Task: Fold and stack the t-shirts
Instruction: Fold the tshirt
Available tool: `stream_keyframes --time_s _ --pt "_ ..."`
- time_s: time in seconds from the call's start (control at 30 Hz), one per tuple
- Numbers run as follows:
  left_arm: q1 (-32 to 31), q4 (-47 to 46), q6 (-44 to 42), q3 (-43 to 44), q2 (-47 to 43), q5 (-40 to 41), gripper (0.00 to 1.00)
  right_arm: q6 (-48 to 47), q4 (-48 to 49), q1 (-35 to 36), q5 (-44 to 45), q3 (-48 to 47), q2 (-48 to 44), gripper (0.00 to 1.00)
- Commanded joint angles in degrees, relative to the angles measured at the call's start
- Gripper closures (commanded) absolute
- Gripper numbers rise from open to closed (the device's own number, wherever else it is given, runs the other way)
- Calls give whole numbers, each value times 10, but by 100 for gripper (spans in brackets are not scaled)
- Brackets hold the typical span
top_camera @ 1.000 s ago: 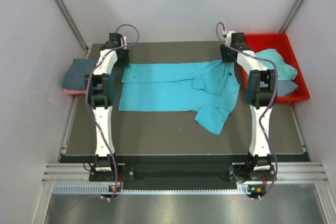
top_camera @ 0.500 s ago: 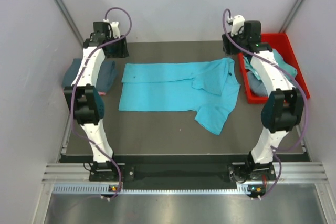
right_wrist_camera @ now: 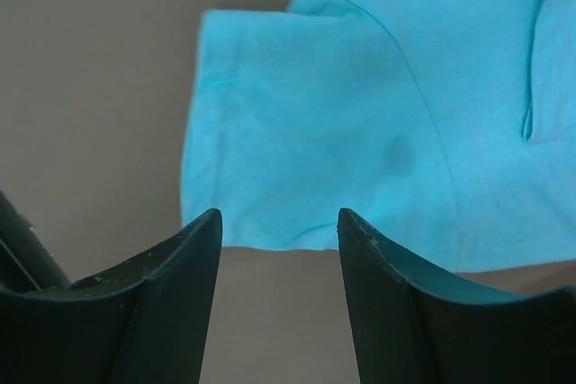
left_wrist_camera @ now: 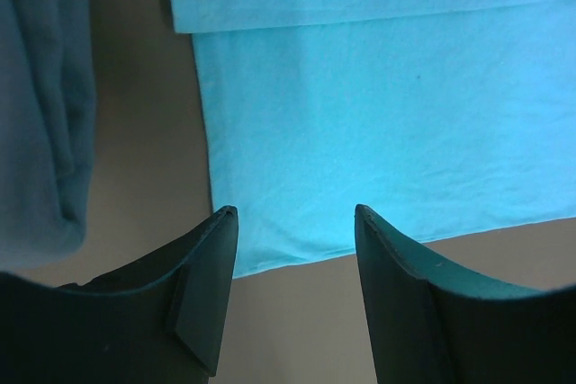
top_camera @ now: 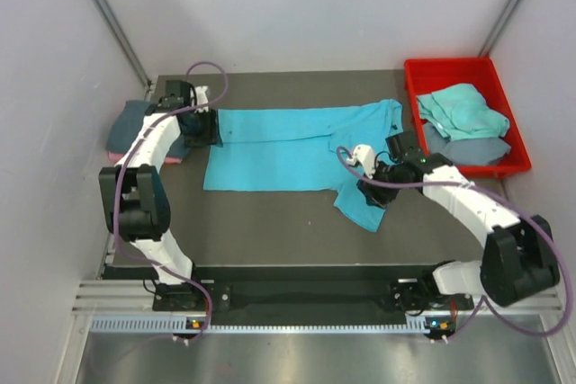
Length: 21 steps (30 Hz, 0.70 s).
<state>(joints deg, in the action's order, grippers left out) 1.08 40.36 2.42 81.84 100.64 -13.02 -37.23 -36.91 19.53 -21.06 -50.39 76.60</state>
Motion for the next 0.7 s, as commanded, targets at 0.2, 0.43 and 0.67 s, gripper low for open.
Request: stream_keyframes --time_s 0.2,0.43,0.67 --pt "2 -23 -44 -23 -91 73 41 -56 -29 84 0 78 -173 46" --pt "3 -23 -27 -35 -128 63 41 -111 -37 87 40 146 -211 48" --pt "2 -31 -25 -66 -160 67 41 -123 -5 98 47 155 -173 48"
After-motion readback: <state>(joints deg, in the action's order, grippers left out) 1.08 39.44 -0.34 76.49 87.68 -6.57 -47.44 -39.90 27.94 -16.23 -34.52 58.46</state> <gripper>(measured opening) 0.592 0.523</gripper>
